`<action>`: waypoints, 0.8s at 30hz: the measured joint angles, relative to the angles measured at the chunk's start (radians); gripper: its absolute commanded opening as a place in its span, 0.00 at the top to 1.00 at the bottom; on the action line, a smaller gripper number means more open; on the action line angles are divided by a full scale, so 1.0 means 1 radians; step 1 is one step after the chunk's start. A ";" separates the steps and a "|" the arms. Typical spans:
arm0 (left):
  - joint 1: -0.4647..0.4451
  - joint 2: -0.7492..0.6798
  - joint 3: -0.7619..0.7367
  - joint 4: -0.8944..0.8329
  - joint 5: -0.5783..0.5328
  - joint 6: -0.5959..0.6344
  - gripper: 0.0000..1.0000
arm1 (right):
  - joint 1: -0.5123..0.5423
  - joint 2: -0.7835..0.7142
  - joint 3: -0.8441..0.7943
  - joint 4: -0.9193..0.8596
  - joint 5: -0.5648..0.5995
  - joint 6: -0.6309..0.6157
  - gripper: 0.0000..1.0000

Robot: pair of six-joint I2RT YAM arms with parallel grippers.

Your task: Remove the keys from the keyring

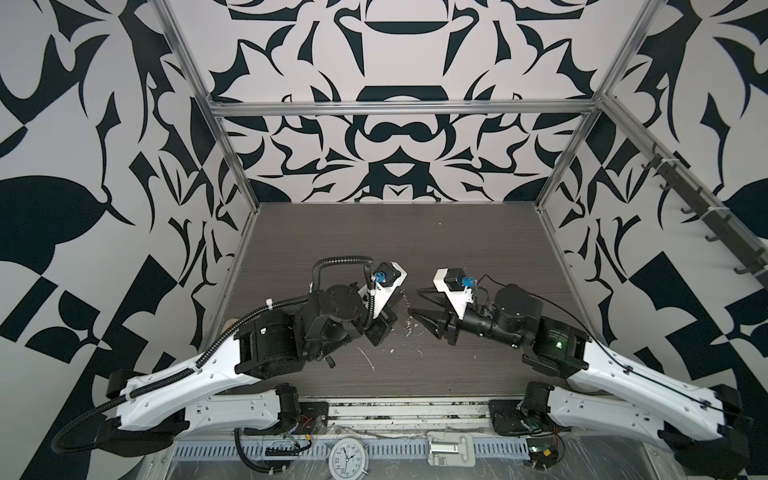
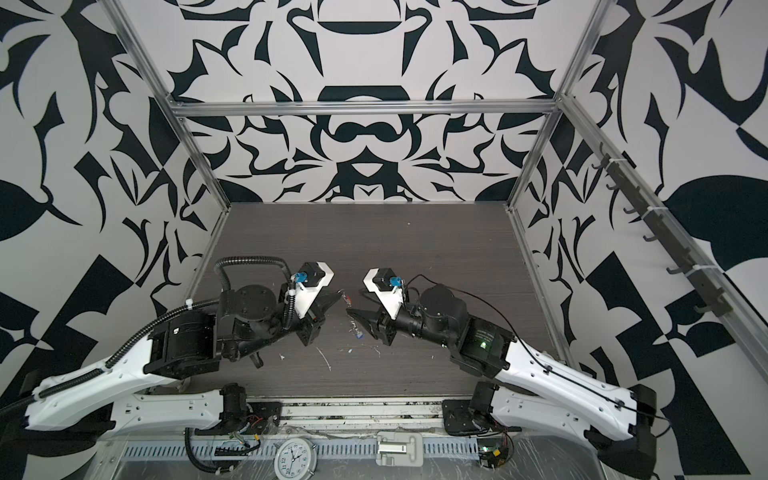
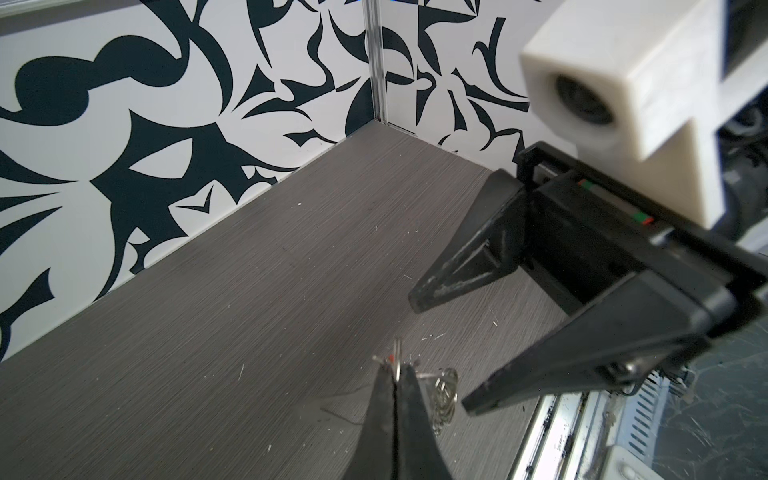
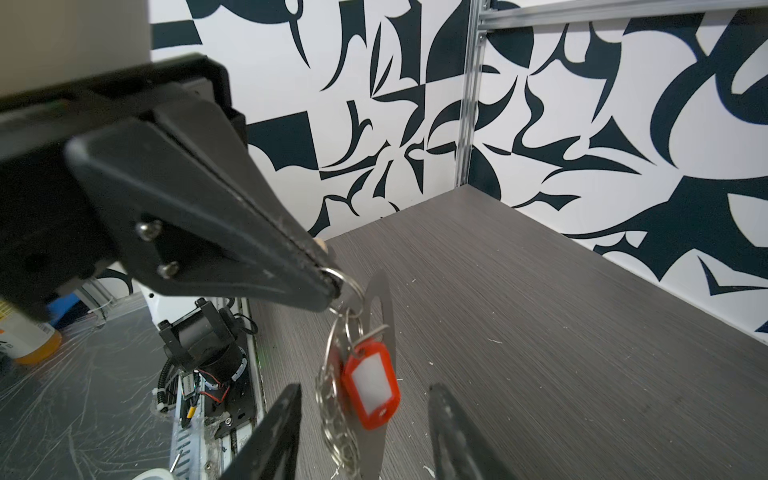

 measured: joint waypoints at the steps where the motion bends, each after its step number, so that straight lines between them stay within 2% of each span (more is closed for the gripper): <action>1: 0.000 -0.004 0.000 0.000 0.001 0.000 1.00 | 0.000 -0.015 0.000 -0.005 0.001 0.000 0.48; 7: 0.000 -0.017 -0.002 0.003 0.018 0.003 1.00 | 0.002 -0.058 0.000 -0.018 0.043 0.000 0.48; 16: 0.000 -0.015 -0.002 0.008 0.024 0.006 1.00 | 0.004 0.051 -0.002 -0.008 0.016 0.001 0.45; 24: -0.001 -0.009 -0.002 0.009 0.035 0.006 1.00 | 0.012 0.074 -0.004 0.034 0.008 0.001 0.45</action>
